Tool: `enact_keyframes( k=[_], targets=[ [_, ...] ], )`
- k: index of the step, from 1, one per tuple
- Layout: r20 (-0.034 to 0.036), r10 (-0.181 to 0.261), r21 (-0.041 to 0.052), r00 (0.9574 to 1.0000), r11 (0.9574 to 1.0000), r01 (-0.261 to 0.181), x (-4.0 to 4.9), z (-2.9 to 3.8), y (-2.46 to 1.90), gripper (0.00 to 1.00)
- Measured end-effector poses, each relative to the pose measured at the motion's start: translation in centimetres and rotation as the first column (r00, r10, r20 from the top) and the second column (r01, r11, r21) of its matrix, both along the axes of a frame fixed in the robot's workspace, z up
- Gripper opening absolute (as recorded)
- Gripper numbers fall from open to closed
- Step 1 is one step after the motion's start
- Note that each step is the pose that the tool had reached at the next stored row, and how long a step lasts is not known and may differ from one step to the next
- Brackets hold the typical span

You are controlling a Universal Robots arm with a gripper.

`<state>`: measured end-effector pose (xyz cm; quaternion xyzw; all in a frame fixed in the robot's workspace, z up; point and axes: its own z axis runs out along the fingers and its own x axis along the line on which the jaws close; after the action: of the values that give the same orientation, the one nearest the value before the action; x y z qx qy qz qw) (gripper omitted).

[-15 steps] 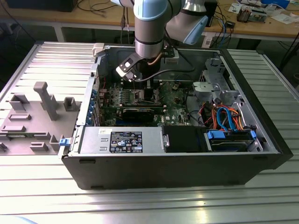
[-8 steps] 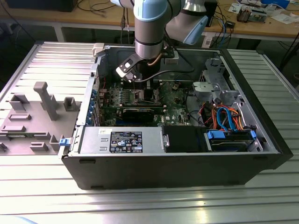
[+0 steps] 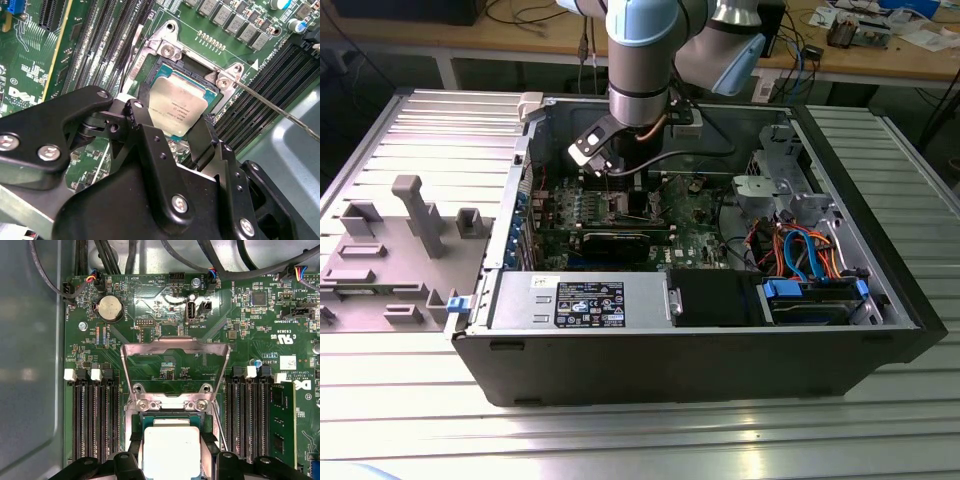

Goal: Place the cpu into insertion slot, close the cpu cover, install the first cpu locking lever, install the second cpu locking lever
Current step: 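Place the cpu into insertion slot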

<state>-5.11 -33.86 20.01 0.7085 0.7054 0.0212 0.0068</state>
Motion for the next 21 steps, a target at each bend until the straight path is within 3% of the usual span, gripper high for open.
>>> enact_keyframes(
  k=[21],
  targets=[
    [0.0000, 0.000, -0.0035, 1.0000, 1.0000, 0.000, 0.00, -0.19, 0.00, 0.54]
  ],
)
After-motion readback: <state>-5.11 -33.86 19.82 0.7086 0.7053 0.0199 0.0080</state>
